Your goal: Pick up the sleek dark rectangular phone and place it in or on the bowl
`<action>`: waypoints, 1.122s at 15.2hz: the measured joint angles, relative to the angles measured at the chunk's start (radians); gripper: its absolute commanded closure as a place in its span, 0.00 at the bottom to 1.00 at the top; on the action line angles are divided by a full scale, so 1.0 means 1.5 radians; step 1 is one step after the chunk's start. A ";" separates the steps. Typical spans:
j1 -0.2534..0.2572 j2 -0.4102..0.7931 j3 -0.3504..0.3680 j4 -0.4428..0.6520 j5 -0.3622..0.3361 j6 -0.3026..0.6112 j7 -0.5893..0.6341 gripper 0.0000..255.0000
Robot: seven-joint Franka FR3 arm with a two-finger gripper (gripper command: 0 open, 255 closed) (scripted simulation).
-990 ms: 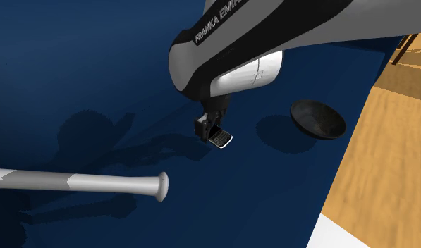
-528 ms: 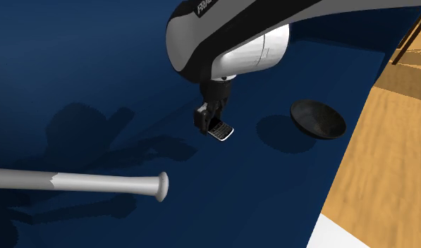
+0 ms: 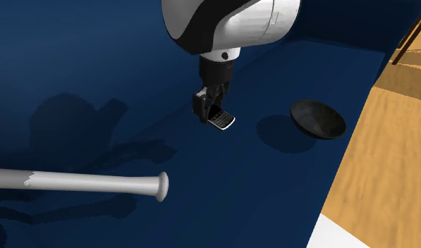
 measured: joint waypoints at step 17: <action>-0.014 -0.062 -0.016 0.050 -0.019 -0.113 -0.012 1.00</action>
